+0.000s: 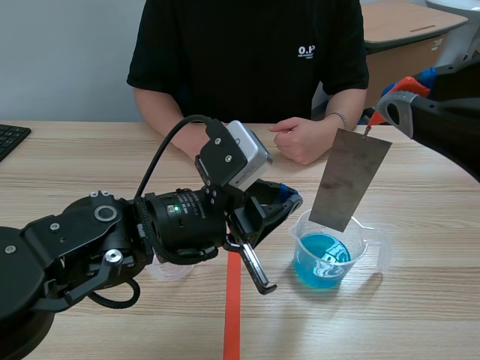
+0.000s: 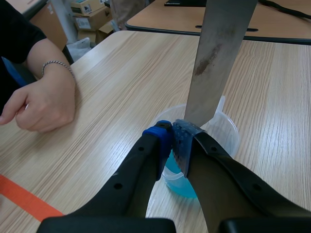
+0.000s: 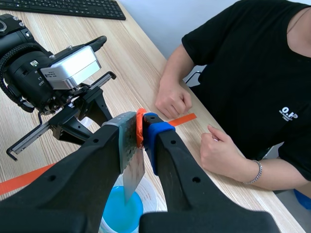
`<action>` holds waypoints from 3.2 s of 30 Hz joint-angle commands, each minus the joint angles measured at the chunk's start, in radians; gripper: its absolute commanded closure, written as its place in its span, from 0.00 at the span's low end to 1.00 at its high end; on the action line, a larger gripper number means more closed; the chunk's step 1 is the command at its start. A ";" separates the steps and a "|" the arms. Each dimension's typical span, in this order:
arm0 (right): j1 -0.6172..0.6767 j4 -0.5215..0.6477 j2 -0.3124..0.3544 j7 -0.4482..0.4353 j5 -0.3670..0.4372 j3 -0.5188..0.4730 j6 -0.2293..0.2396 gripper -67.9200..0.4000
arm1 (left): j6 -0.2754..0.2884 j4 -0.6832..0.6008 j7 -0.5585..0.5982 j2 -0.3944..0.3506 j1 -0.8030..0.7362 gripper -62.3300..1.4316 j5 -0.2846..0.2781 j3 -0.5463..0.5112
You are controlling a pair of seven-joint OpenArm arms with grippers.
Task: Do the redox reaction experiment.
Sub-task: 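Point at the plate with the left hand, then lower the plate into the blue solution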
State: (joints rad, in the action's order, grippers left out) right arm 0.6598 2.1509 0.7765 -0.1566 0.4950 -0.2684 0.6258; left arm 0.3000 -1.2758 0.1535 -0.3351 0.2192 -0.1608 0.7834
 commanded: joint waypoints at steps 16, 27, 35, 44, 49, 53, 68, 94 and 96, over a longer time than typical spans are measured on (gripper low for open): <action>-0.011 0.018 0.013 -0.018 0.006 -0.004 -0.004 0.97 | 0.000 -0.063 0.067 -0.209 -0.039 0.91 -0.086 0.000; -0.011 0.018 0.013 -0.018 0.006 -0.004 -0.004 0.97 | -0.053 -0.286 0.068 -0.523 -0.257 0.91 -0.227 -0.179; -0.011 0.018 0.013 -0.018 0.006 -0.004 -0.004 0.97 | -0.114 -0.304 0.082 -0.632 -0.554 0.91 -0.266 -0.399; -0.011 0.018 0.013 -0.018 0.003 -0.004 -0.004 0.97 | -0.187 -0.304 0.101 -0.596 -0.936 0.91 -0.267 -0.676; -0.011 0.018 0.013 -0.018 0.003 -0.004 -0.004 0.97 | -0.187 -0.304 0.075 -0.515 -1.106 0.91 -0.266 -0.806; -0.011 0.018 0.013 -0.018 0.003 -0.004 -0.004 0.97 | -0.205 -0.304 0.026 -0.441 -1.188 0.91 -0.262 -0.864; -0.011 0.016 0.013 -0.019 -0.020 -0.003 -0.003 0.97 | -0.254 -0.303 -0.064 -0.213 -1.291 0.91 -0.209 -0.890; -0.083 -0.138 0.010 -0.142 -0.137 0.116 0.004 0.97 | -0.253 -0.303 -0.103 -0.197 -1.282 0.91 -0.210 -0.890; -0.100 -0.157 0.010 -0.147 -0.151 0.139 0.004 0.97 | -0.253 -0.303 -0.103 -0.197 -1.283 0.91 -0.210 -0.890</action>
State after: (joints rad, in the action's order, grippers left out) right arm 0.5758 1.9892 0.7761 -0.2863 0.3378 -0.1257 0.6357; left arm 0.0517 -1.5707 0.0376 -0.5346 -1.0637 -0.3676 -0.1070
